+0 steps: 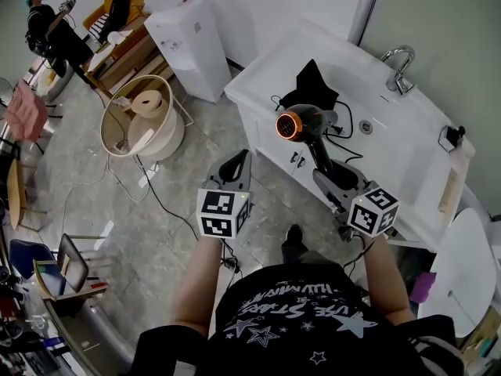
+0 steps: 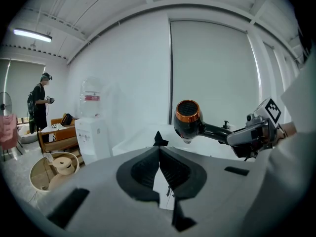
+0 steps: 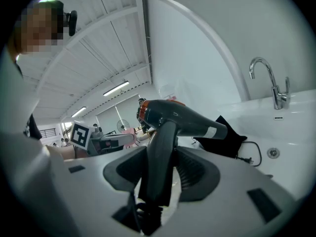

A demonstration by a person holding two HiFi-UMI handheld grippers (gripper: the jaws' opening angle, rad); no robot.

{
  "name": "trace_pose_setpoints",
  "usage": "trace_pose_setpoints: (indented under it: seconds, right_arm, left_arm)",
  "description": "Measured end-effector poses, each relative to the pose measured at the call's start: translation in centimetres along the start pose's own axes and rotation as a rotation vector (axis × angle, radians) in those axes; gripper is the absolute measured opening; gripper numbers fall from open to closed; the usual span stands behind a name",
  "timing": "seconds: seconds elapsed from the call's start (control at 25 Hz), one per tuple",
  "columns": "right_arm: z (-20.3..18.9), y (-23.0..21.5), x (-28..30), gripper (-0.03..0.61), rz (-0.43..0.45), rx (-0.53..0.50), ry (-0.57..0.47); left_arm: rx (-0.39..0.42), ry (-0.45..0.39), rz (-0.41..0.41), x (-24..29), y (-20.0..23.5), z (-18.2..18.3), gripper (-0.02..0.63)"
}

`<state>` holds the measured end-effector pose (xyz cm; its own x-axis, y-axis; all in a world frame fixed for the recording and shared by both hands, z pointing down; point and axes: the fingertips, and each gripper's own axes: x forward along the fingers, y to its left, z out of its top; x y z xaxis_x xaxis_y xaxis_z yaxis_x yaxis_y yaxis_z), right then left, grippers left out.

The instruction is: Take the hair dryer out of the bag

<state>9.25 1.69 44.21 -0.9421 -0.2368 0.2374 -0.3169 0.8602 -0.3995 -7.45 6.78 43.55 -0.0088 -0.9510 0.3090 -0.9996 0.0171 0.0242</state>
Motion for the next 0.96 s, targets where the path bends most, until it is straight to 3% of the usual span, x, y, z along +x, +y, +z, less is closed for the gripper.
trace_pose_setpoints:
  seconds: [0.6,0.96]
  right_arm:
    - [-4.6,10.3,-5.3,0.189,-0.060,-0.051,-0.017]
    - [-7.1,13.9,-7.5,0.189,-0.092,-0.027,-0.042]
  left_arm:
    - [-0.019,-0.009,-0.014,-13.9,-1.1,-4.7,0.012]
    - [-0.040,-0.013,-0.012,-18.6,-1.3,-6.4,0.012]
